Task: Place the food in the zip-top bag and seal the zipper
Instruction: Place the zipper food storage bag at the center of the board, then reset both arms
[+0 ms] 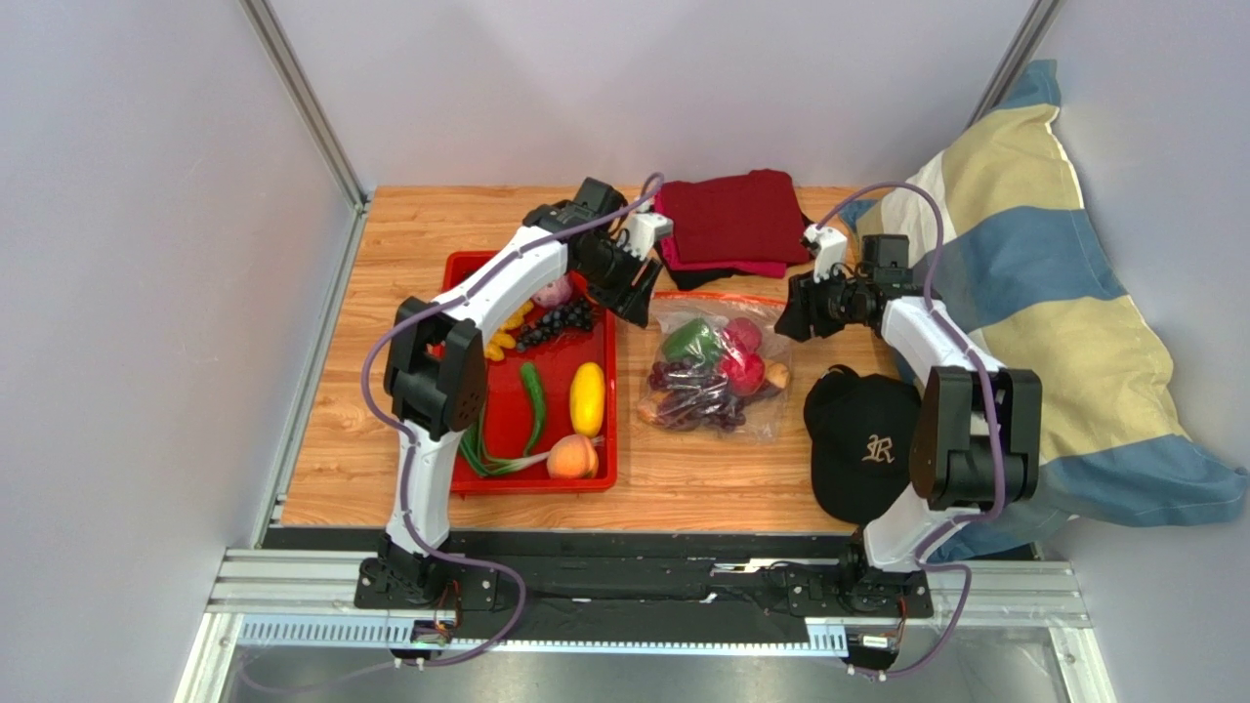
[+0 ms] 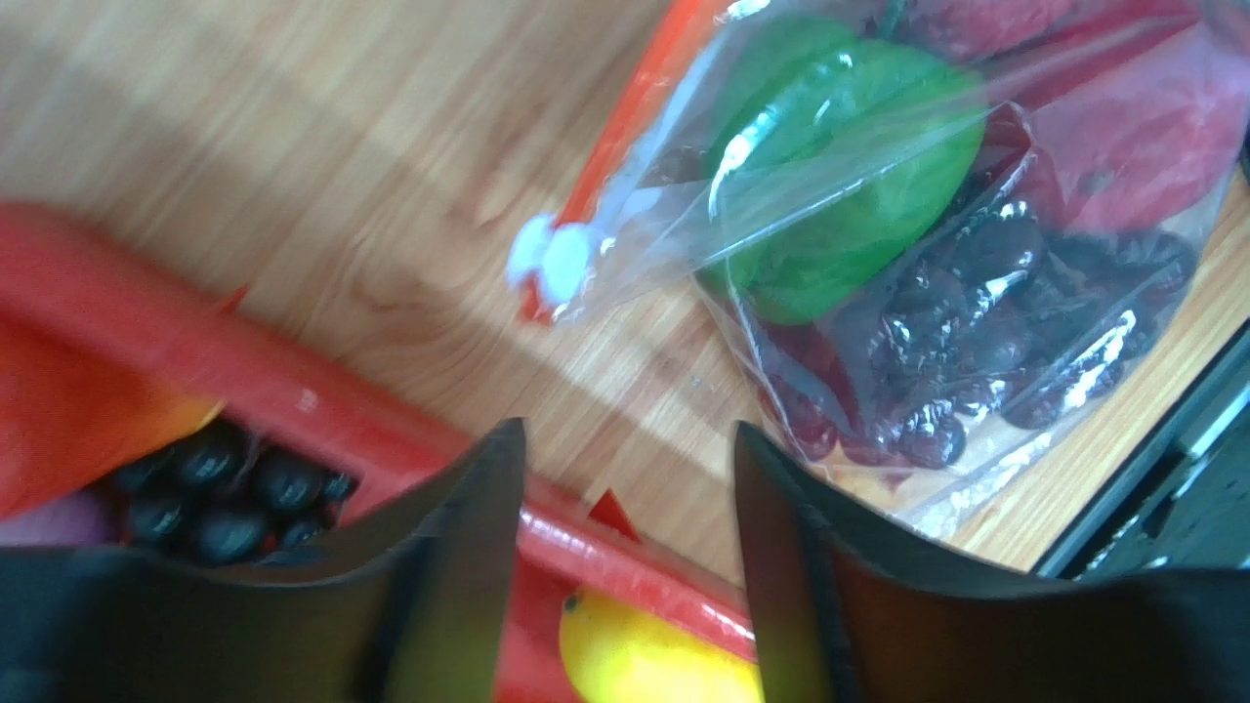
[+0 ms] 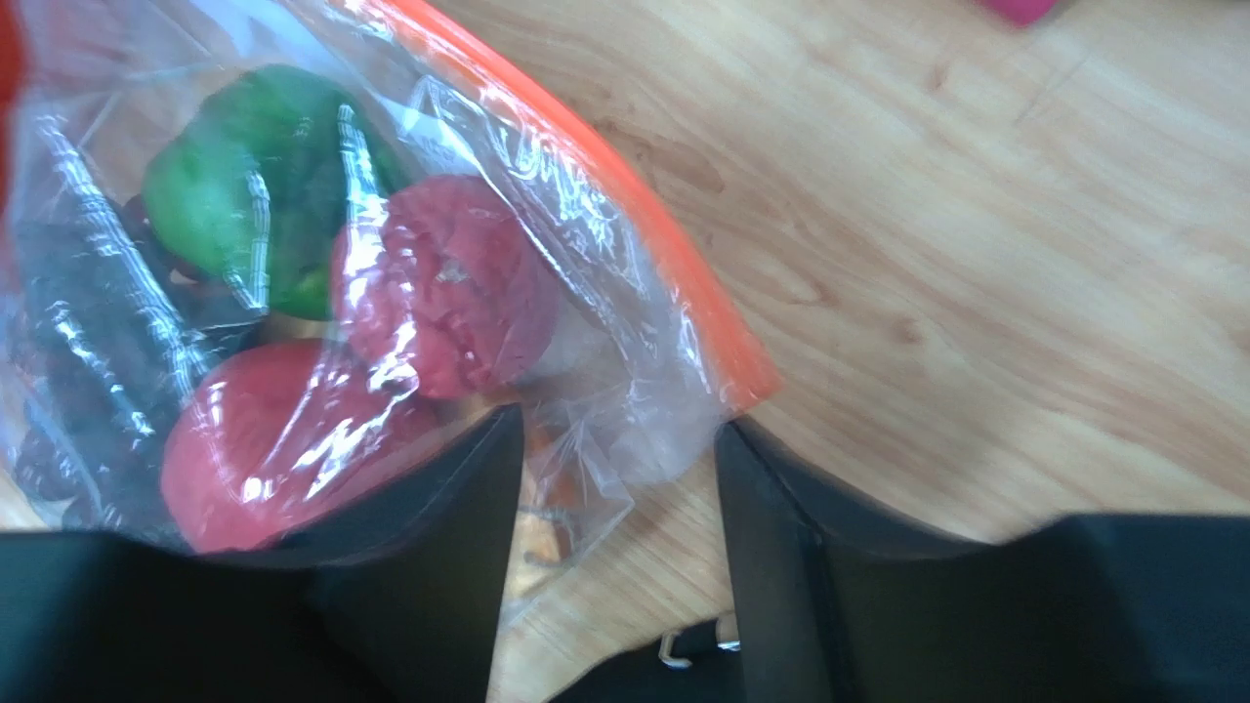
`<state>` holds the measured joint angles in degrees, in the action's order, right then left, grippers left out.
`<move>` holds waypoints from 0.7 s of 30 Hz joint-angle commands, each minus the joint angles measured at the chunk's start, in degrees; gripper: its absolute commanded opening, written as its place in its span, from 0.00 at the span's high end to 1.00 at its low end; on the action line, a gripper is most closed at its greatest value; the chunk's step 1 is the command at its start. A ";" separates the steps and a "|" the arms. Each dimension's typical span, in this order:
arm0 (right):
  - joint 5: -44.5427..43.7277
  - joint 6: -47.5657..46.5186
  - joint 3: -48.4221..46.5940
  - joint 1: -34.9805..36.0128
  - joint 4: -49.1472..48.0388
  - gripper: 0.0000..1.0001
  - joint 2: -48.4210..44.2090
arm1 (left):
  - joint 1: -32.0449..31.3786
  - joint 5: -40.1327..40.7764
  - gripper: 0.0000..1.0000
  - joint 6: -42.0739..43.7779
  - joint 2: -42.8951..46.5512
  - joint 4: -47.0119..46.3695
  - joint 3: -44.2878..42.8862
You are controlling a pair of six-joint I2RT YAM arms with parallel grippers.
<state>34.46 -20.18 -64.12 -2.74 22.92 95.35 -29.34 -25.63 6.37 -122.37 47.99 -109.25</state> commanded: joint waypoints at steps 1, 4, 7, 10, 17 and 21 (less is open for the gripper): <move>-1.06 3.91 -1.80 -0.42 0.45 0.38 -8.76 | 2.71 1.38 0.34 -2.41 6.35 2.45 -6.14; -0.97 6.55 -4.69 -0.42 2.82 0.22 -12.63 | 4.73 -1.26 0.16 -1.54 8.54 5.00 -7.56; -0.01 9.45 -7.68 -0.42 5.81 0.11 -16.06 | 7.53 -3.72 0.01 -1.36 13.63 4.93 -5.80; 0.87 11.48 -10.23 -0.42 8.71 0.00 -18.70 | 12.35 -6.71 0.01 -4.33 20.13 2.12 -1.85; -2.38 18.16 -5.60 -0.42 14.00 0.00 -27.40 | 28.69 -15.14 0.01 -11.47 34.29 0.88 7.64; -3.69 19.83 5.48 -0.77 12.86 0.00 -37.23 | 35.31 -14.90 0.01 -6.48 39.56 5.70 14.92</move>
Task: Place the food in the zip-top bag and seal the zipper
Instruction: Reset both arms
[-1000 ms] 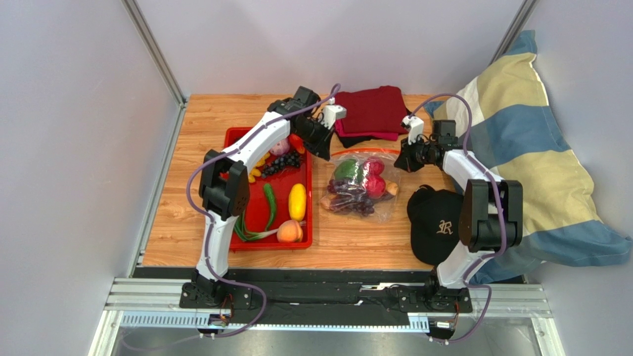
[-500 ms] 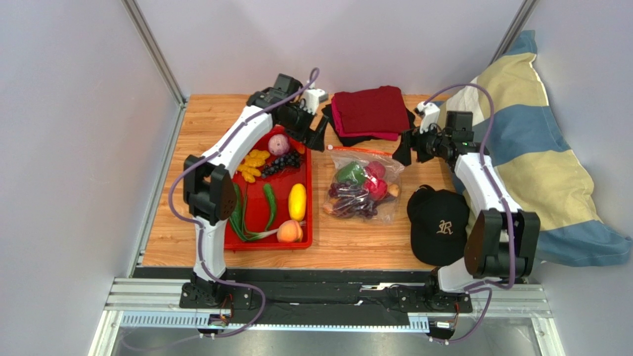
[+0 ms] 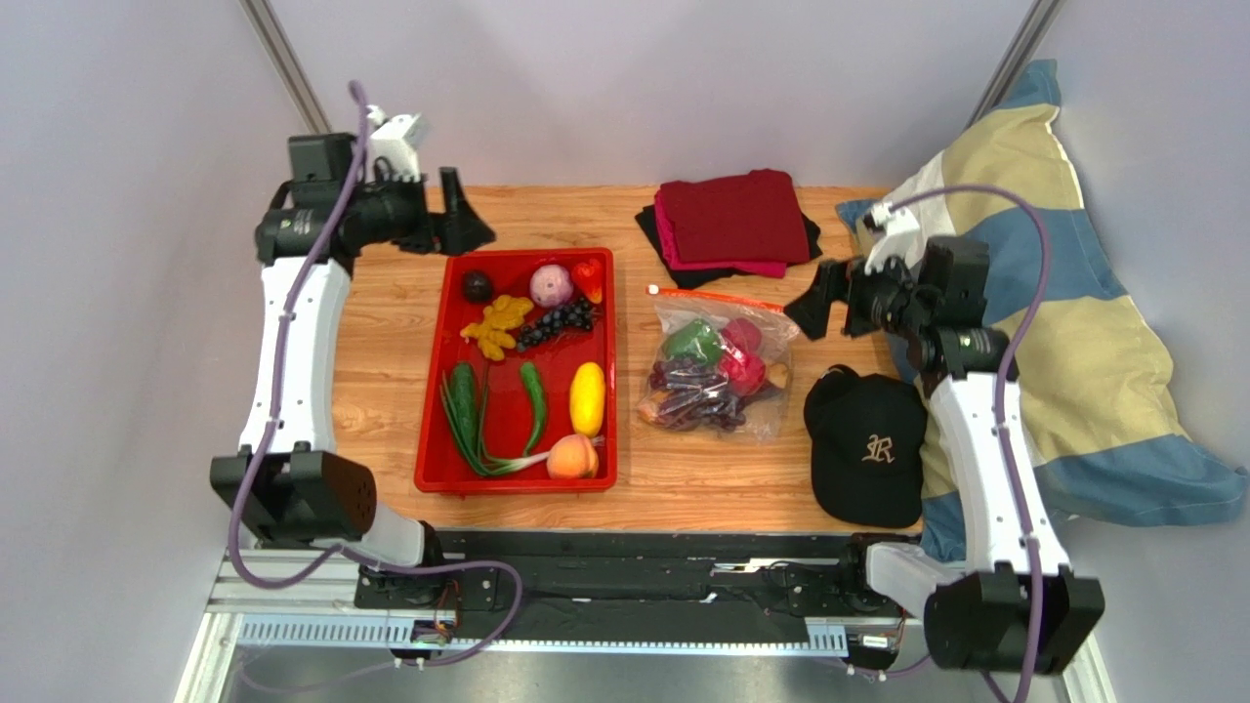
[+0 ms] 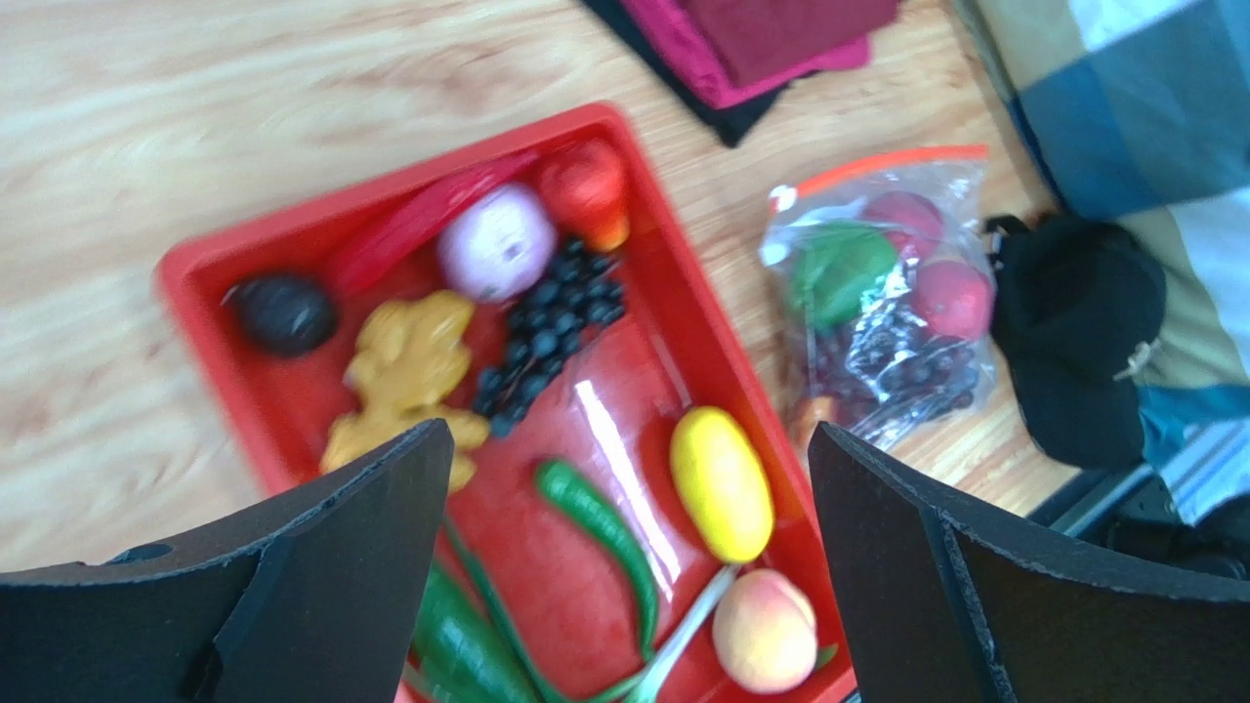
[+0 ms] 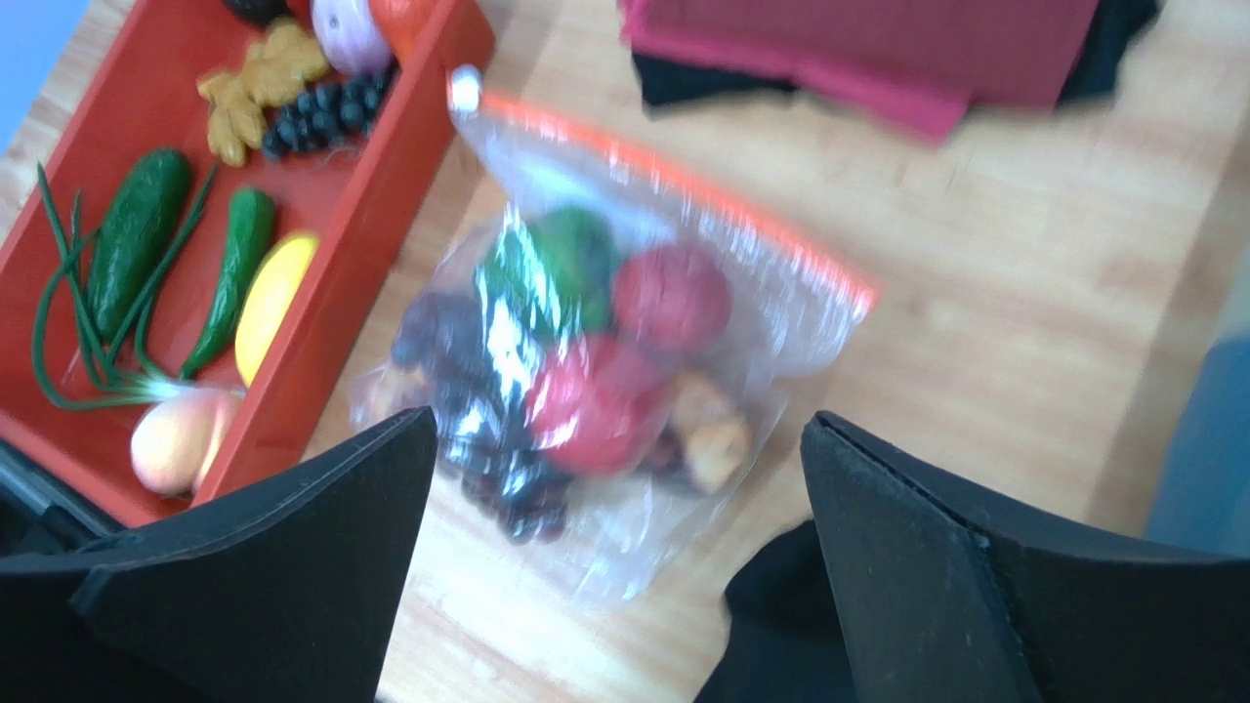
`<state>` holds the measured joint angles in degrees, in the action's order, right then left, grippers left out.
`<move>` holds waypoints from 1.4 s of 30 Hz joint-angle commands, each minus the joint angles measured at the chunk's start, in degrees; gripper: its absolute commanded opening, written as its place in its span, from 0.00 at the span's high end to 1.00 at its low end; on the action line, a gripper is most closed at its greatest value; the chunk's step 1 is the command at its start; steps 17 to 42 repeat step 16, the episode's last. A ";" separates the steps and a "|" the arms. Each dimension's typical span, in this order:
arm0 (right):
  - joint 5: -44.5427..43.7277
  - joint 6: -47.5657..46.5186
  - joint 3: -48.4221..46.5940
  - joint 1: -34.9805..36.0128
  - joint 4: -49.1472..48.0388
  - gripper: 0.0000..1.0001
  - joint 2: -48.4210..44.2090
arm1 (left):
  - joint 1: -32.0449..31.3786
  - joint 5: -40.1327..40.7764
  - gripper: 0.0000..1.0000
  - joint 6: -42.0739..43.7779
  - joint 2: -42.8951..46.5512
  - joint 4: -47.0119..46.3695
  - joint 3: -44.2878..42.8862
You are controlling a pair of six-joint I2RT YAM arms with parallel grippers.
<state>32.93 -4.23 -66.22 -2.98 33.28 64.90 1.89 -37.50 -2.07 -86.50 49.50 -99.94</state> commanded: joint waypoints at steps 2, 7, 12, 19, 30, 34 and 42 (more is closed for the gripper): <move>-1.65 5.55 12.05 -1.58 2.84 0.00 -9.17 | 5.57 -1.89 0.01 4.52 7.82 4.03 11.66; -1.81 5.02 16.64 -2.46 3.46 0.00 -13.92 | 6.55 1.19 0.01 9.62 17.13 2.19 22.06; -2.08 5.11 16.65 -2.55 3.46 0.00 -14.46 | 6.46 2.95 0.01 9.89 19.52 1.84 25.41; -2.69 5.55 14.55 -2.55 2.67 0.00 -13.05 | 6.55 4.27 0.01 9.45 18.92 1.92 23.39; -2.69 5.55 14.55 -2.55 2.67 0.00 -13.05 | 6.55 4.27 0.01 9.45 18.92 1.92 23.39; -2.69 5.55 14.55 -2.55 2.67 0.00 -13.05 | 6.55 4.27 0.01 9.45 18.92 1.92 23.39; -2.69 5.55 14.55 -2.55 2.67 0.00 -13.05 | 6.55 4.27 0.01 9.45 18.92 1.92 23.39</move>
